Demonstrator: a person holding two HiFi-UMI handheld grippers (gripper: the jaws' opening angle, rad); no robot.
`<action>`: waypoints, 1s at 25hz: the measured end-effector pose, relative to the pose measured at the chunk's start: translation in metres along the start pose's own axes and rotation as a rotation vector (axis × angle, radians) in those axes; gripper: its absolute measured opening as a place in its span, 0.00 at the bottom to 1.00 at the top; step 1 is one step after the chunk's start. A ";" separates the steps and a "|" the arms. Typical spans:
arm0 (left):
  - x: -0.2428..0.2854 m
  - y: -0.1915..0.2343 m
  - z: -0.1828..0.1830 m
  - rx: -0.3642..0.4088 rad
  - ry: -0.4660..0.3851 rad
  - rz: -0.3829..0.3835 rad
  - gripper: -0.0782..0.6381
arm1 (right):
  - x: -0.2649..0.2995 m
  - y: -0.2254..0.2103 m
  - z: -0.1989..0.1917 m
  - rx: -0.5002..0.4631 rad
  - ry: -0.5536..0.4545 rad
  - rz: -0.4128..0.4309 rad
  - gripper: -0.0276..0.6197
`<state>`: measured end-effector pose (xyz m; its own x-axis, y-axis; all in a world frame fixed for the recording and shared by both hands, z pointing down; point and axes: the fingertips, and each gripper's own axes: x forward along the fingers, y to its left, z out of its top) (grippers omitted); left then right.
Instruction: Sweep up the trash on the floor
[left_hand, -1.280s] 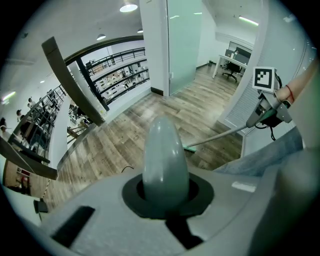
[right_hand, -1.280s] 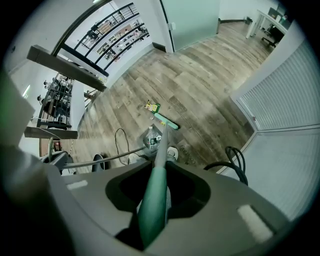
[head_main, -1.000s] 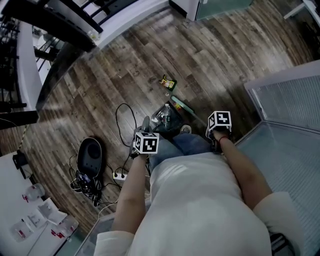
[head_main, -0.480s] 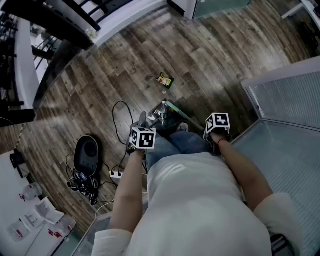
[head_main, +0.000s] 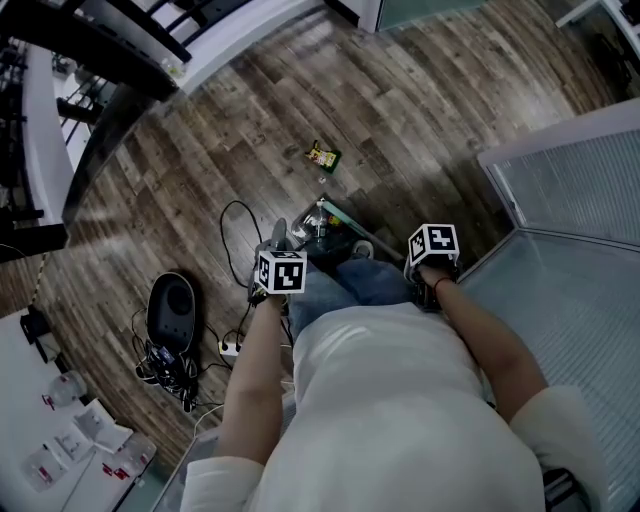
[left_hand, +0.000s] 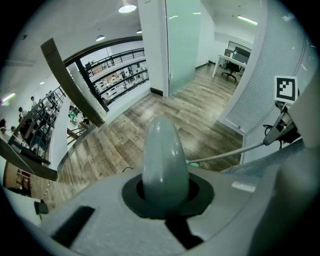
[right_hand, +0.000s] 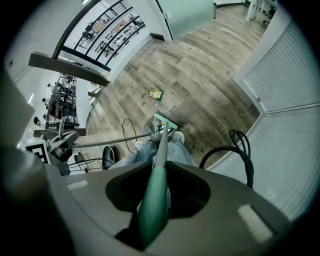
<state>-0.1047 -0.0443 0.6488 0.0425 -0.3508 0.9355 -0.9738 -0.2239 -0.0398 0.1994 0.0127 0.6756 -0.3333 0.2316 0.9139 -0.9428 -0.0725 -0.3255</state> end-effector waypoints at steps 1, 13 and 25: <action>0.001 0.000 0.000 0.000 0.000 0.000 0.13 | -0.001 -0.001 0.001 -0.002 -0.004 -0.001 0.19; -0.002 0.000 -0.006 -0.003 -0.013 0.005 0.12 | -0.014 0.003 0.018 -0.044 -0.065 -0.003 0.19; -0.009 0.007 -0.017 -0.002 -0.036 -0.011 0.12 | -0.017 0.021 0.034 -0.065 -0.111 0.002 0.19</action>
<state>-0.1159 -0.0275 0.6458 0.0608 -0.3805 0.9228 -0.9736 -0.2262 -0.0291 0.1851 -0.0260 0.6618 -0.3376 0.1227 0.9333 -0.9407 -0.0090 -0.3391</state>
